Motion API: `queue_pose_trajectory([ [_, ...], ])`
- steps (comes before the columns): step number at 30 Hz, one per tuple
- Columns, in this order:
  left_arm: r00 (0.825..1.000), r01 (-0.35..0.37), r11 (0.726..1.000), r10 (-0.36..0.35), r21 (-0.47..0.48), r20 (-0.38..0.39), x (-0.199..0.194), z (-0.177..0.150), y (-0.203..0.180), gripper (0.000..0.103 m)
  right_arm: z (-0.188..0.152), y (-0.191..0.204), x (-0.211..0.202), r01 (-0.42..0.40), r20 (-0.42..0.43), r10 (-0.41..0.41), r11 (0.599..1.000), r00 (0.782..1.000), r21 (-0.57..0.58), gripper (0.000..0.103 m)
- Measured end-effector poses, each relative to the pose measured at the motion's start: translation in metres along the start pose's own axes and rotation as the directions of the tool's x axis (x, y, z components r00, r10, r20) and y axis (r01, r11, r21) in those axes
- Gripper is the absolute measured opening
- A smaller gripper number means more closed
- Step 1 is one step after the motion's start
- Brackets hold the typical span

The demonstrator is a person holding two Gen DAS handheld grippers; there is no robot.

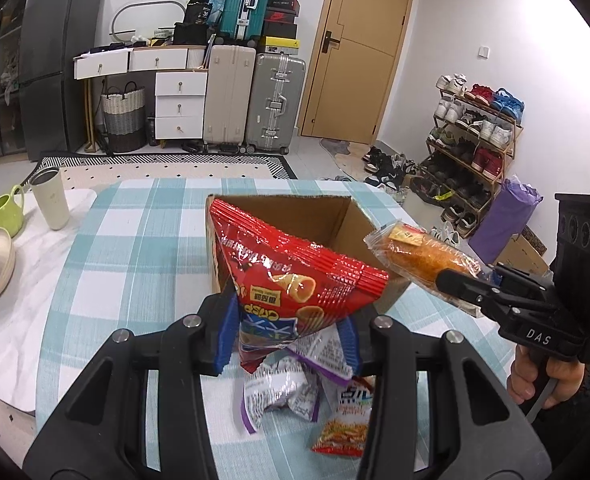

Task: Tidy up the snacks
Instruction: 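Carry both packets into the cardboard box and open both tools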

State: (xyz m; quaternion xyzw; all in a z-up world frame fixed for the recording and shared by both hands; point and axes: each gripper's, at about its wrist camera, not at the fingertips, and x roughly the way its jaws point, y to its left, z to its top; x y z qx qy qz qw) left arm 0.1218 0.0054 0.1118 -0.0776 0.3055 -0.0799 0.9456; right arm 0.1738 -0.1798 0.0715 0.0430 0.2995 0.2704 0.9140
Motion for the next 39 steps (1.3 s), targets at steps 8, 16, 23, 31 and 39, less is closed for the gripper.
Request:
queue_pose_trajectory([
  [8, 1.000, -0.001, 1.000, 0.001, 0.000, -0.007, 0.035, 0.024, 0.001, 0.039, 0.012, -0.010, 0.025, 0.014, -0.028, -0.014, 1.000, 1.000, 0.011, 0.036],
  [16, 1.000, -0.012, 1.000, 0.012, -0.005, -0.029, 0.078, 0.045, 0.005, 0.039, 0.022, -0.014, 0.048, 0.028, -0.055, -0.027, 1.000, 0.998, 0.009, 0.037],
  [23, 0.998, -0.047, 0.999, 0.048, 0.009, -0.052, 0.118, 0.051, 0.011, 0.039, 0.029, -0.015, 0.076, 0.057, -0.091, -0.056, 0.998, 0.994, 0.001, 0.037],
  [31, 0.995, -0.062, 0.998, 0.064, 0.030, -0.076, 0.155, 0.049, 0.014, 0.039, 0.030, -0.017, 0.110, 0.095, -0.133, -0.097, 0.995, 0.986, -0.023, 0.037],
  [39, 0.989, -0.066, 0.996, 0.073, 0.057, -0.125, 0.191, 0.042, 0.016, 0.040, 0.028, -0.018, 0.126, 0.103, -0.135, -0.106, 0.994, 0.985, -0.029, 0.037],
])
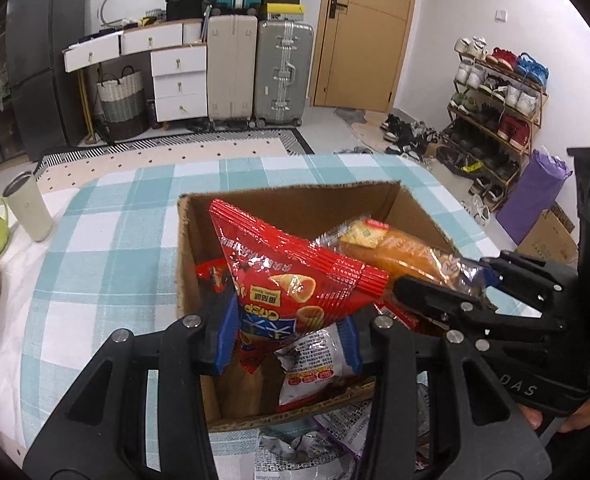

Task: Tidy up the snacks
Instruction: 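Carry both packets into the cardboard box and open both tools, then move both tools back over the remaining snacks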

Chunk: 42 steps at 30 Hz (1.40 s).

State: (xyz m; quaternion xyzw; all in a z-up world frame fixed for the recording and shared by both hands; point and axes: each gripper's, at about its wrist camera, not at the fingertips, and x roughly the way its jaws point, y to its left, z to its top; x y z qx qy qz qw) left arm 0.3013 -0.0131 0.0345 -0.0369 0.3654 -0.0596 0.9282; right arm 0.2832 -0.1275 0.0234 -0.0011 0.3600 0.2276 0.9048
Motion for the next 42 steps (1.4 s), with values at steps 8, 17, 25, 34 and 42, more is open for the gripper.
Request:
queue_pose_trajectory([
  [8, 1.000, -0.007, 1.000, 0.006, -0.020, -0.029, 0.011, -0.002, 0.008, 0.049, -0.004, -0.008, -0.032, -0.006, 0.058, 0.006, 1.000, 0.998, -0.002, 0.058],
  [17, 1.000, 0.001, 0.999, -0.001, -0.036, 0.000, -0.031, -0.019, 0.017, 0.102, -0.034, -0.021, -0.080, 0.022, 0.061, -0.023, 1.000, 0.998, 0.012, 0.102],
  [25, 1.000, -0.008, 0.996, 0.010, -0.084, 0.018, -0.079, -0.051, 0.030, 0.102, -0.068, -0.024, -0.089, 0.041, -0.002, -0.041, 0.999, 0.999, 0.013, 0.102],
  [34, 0.997, -0.037, 0.995, 0.032, -0.088, -0.064, -0.084, -0.101, 0.033, 0.102, -0.108, -0.025, -0.073, 0.032, -0.106, -0.032, 0.999, 0.994, 0.001, 0.102],
  [42, 0.988, -0.030, 0.997, 0.018, -0.073, -0.153, -0.051, -0.126, 0.024, 0.102, -0.136, -0.025, -0.057, 0.028, -0.200, -0.036, 0.999, 0.979, -0.041, 0.102],
])
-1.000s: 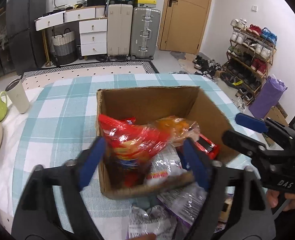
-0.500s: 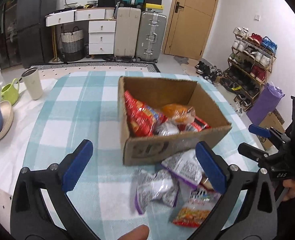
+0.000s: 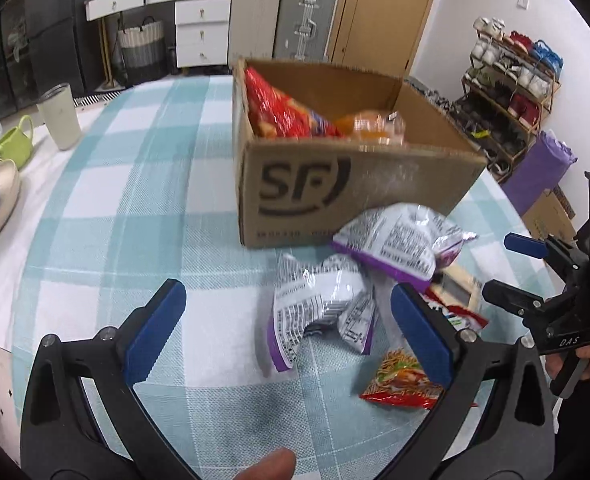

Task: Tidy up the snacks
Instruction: 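Move both tools back over the remaining snacks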

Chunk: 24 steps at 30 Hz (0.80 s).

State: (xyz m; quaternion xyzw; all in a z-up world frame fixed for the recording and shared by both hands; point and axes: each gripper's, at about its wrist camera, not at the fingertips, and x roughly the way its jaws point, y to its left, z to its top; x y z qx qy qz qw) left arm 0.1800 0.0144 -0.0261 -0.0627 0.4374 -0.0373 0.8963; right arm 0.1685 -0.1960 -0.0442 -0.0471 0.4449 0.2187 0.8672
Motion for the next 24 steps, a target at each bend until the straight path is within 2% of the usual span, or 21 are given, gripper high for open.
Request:
queue_pose_trajectory([
  [10, 0.996, 0.033, 0.999, -0.033, 0.004, -0.080, 0.039, -0.006, -0.008, 0.102, -0.006, 0.015, 0.018, -0.009, -0.060, 0.004, 0.996, 0.998, -0.086, 0.102],
  [16, 0.992, 0.052, 0.999, -0.051, 0.013, -0.115, 0.059, 0.000, -0.012, 0.102, -0.005, 0.023, 0.026, 0.024, -0.059, -0.032, 0.991, 0.998, -0.135, 0.102],
  [24, 0.992, 0.031, 0.999, -0.029, 0.011, -0.125, 0.080, 0.002, -0.008, 0.102, 0.001, 0.020, 0.036, 0.036, -0.068, -0.046, 0.990, 0.997, -0.133, 0.102],
])
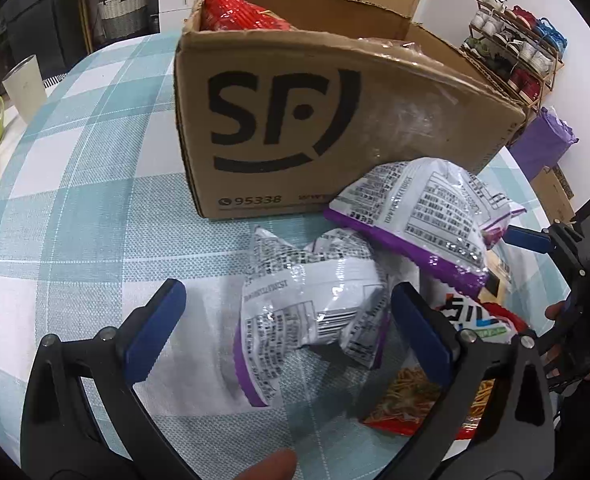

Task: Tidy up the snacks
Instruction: 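Move both tools back over the remaining snacks, then grasp the white printed bag with the left tool while the right tool grasps the cracker pack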

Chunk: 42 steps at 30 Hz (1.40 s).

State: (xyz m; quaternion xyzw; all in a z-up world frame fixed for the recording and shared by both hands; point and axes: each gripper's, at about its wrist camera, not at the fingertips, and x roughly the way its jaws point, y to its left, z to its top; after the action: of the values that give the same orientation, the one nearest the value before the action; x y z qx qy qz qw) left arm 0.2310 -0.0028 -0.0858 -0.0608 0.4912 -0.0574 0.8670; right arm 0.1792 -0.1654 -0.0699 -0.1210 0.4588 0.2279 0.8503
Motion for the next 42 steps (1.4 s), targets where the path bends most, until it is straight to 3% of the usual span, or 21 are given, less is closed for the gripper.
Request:
queue_pose_trajectory([
  [8, 1.000, 0.010, 1.000, -0.010, 0.017, -0.005, 0.002, 0.003, 0.003, 0.100, 0.003, -0.015, 0.005, 0.015, 0.007, -0.015, 0.999, 1.000, 0.032, 0.102],
  [11, 1.000, 0.014, 1.000, -0.014, 0.025, -0.002, 0.002, 0.005, 0.003, 0.094, 0.003, -0.015, 0.004, 0.013, 0.009, -0.014, 1.000, 1.000, 0.029, 0.099],
  [13, 1.000, 0.024, 0.999, -0.024, 0.039, 0.001, 0.002, 0.006, -0.001, 0.088, 0.003, -0.015, 0.003, 0.010, 0.014, -0.010, 1.000, 1.000, 0.025, 0.093],
  [17, 0.998, 0.068, 0.996, -0.069, 0.057, 0.010, -0.003, 0.002, -0.010, 0.065, 0.002, -0.014, -0.001, 0.011, 0.027, -0.011, 1.000, 1.000, 0.027, 0.080],
  [22, 0.995, 0.089, 0.995, -0.090, 0.047, 0.033, -0.006, -0.002, -0.009, 0.056, -0.003, -0.016, -0.008, 0.014, 0.048, -0.016, 0.999, 0.999, 0.038, 0.059],
  [42, 0.992, 0.081, 0.996, -0.078, -0.022, 0.099, -0.038, -0.023, 0.009, 0.052, -0.010, -0.014, -0.032, -0.002, 0.117, -0.008, 0.997, 0.993, 0.083, 0.058],
])
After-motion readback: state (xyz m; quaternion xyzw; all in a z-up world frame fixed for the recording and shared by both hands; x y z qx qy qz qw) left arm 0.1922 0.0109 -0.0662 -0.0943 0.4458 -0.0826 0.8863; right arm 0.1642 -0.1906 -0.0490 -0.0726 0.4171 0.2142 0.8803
